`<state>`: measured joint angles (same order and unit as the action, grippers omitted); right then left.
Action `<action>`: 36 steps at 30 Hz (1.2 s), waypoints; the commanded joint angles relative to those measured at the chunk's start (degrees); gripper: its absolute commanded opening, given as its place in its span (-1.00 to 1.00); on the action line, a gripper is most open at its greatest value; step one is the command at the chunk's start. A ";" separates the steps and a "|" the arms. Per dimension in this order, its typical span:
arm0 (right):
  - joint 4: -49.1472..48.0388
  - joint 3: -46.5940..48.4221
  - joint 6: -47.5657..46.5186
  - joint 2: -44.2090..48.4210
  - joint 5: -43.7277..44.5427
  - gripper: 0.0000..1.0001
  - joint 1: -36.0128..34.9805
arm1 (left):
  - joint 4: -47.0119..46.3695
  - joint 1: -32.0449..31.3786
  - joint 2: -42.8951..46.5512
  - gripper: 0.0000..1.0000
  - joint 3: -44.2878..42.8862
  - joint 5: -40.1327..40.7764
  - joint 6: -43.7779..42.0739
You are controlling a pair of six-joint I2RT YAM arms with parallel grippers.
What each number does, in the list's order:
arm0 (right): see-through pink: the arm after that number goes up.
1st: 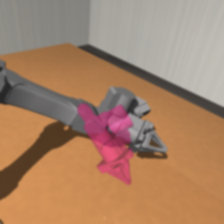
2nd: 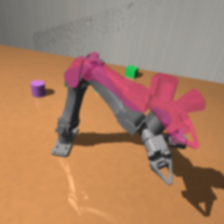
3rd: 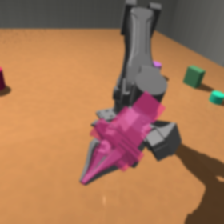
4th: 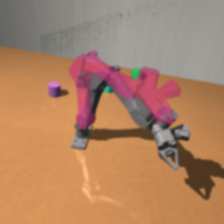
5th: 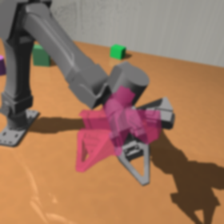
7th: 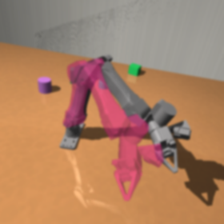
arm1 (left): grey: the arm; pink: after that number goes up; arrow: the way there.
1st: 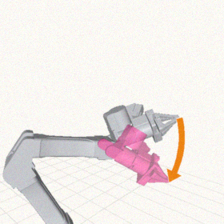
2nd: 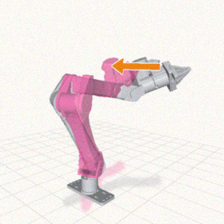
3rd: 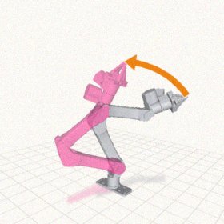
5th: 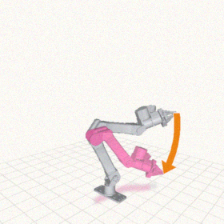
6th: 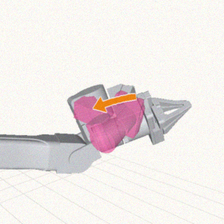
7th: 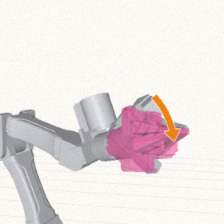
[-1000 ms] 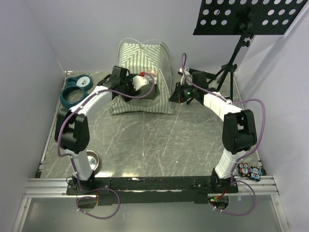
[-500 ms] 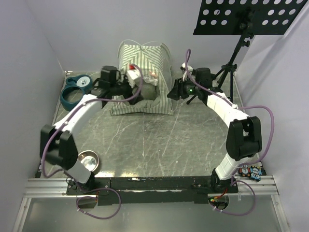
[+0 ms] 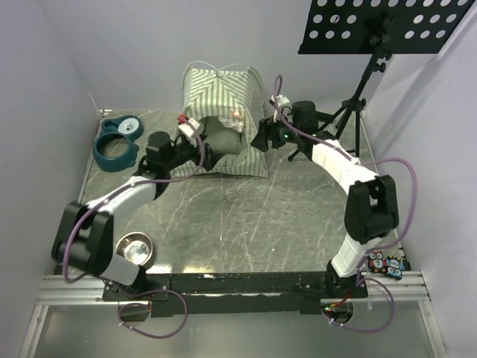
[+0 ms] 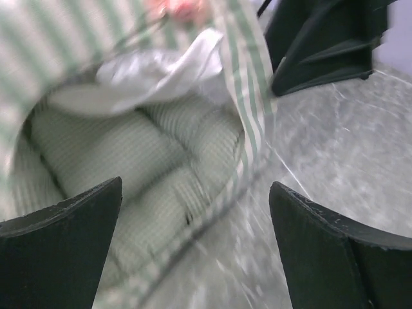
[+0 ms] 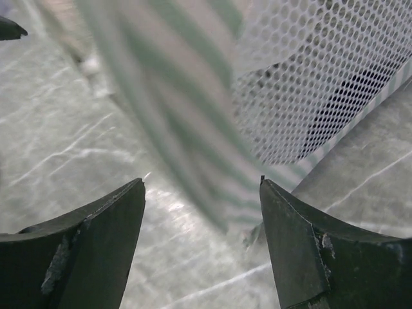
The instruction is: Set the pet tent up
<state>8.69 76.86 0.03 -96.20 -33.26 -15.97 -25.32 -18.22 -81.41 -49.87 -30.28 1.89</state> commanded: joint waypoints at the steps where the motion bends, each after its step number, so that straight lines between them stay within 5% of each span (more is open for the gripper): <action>1: -2.54 5.57 -2.58 -5.48 4.34 0.54 -0.73 | -23.60 -2.26 -9.53 0.99 -0.40 7.15 -5.57; 4: -3.15 7.34 -2.41 -7.33 2.33 0.41 -0.56 | -32.22 -2.26 -18.85 0.99 -3.65 9.62 -9.44; 8: -3.94 7.52 -1.35 -8.12 -0.31 -0.12 -0.56 | -43.83 -2.26 -31.24 0.99 -11.46 6.74 -14.27; 14: -5.08 6.02 -0.12 -6.89 -2.69 -0.95 -0.38 | -45.43 -3.31 -43.21 0.96 -26.49 6.12 -17.44; 16: -5.78 5.58 2.16 -6.19 -4.00 -1.00 -0.30 | -44.38 -3.49 -44.54 0.87 -28.61 4.36 -19.02; 18: -6.92 5.06 3.04 -5.84 -4.45 -1.00 -0.38 | -43.24 -3.75 -44.98 0.64 -28.88 2.17 -20.87; 20: -7.19 4.97 3.66 -5.31 -3.66 -1.00 -0.38 | -40.61 -3.75 -43.41 0.00 -27.31 -0.47 -21.84; 23: -8.42 4.88 4.10 -3.91 -0.24 -1.00 -0.12 | -28.70 -3.32 -33.51 -0.68 -22.13 -7.57 -22.54; 26: -8.42 5.05 4.97 -2.94 3.19 -1.00 -0.03 | -3.77 -3.14 -22.95 -0.92 -23.33 -13.91 -22.72; 29: -10.27 4.79 6.82 -2.41 5.91 -1.00 -0.12 | 23.23 -3.14 -18.01 -0.83 -31.41 -19.88 -21.59; 30: -10.53 4.79 7.43 -2.32 6.18 -1.00 -0.12 | 30.00 -3.14 -17.13 -0.64 -33.26 -21.12 -19.66; 36: -11.41 5.75 13.57 -1.18 3.73 -1.00 -0.12 | 49.57 -3.05 -15.02 0.00 -38.03 -30.71 -12.27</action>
<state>2.17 81.32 4.80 -102.41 -29.26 -16.73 3.14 -21.30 -97.32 -87.44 -51.37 -15.59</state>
